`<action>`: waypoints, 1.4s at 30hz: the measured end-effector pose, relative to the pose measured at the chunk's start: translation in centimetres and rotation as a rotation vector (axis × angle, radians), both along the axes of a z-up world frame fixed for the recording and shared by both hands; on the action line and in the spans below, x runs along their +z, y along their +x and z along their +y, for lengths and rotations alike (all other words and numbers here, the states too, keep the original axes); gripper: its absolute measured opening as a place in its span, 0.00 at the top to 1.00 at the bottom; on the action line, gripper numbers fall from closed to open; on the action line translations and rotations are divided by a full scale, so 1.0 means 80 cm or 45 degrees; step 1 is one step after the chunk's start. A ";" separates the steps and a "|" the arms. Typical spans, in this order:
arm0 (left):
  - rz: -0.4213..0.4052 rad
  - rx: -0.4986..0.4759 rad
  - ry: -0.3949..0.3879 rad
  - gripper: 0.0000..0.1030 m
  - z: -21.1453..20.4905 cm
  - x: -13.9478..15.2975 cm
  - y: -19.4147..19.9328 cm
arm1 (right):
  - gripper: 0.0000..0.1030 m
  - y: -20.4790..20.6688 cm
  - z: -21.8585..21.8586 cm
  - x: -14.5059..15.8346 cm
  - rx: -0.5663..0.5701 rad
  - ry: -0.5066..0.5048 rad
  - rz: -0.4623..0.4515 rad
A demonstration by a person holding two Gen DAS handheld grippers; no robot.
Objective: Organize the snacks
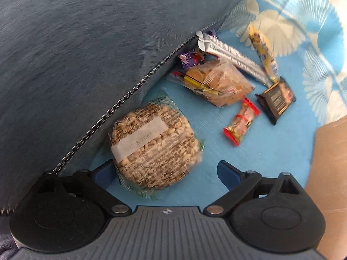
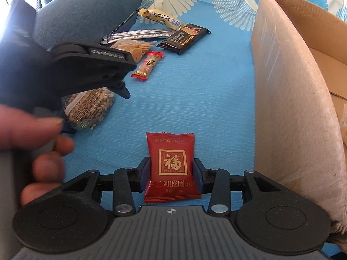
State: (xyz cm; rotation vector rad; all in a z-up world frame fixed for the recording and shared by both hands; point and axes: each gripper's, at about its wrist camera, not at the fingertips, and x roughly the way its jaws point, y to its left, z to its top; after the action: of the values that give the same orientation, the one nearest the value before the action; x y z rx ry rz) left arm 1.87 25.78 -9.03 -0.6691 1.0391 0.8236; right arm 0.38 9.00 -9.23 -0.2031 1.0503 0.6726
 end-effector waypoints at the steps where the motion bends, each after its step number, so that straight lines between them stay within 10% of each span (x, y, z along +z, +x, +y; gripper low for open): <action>1: 0.015 -0.016 0.015 0.05 0.000 -0.001 0.003 | 0.58 0.000 -0.001 0.000 0.002 0.003 0.005; 9: 0.054 -0.258 0.180 0.37 -0.015 0.016 0.000 | 0.58 0.002 -0.004 0.001 0.003 0.018 0.021; 15: 0.021 -0.544 0.125 0.59 -0.012 0.028 -0.019 | 0.58 0.002 -0.003 0.001 -0.007 0.016 0.011; 25: -0.110 -0.334 -0.013 0.11 -0.008 0.027 -0.020 | 0.58 -0.003 0.006 0.000 0.012 0.008 0.002; 35: -0.045 -0.066 0.016 0.13 0.014 0.014 0.026 | 0.58 0.005 0.002 -0.001 0.002 0.017 0.026; 42: -0.063 -0.223 0.057 0.20 0.011 0.021 0.013 | 0.58 0.004 0.007 -0.001 -0.008 0.015 0.025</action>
State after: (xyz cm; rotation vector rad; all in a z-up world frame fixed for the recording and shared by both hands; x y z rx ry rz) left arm 2.92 26.66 -7.38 -0.5494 1.0161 0.6730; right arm 0.68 9.57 -9.34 -0.1830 1.0646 0.6763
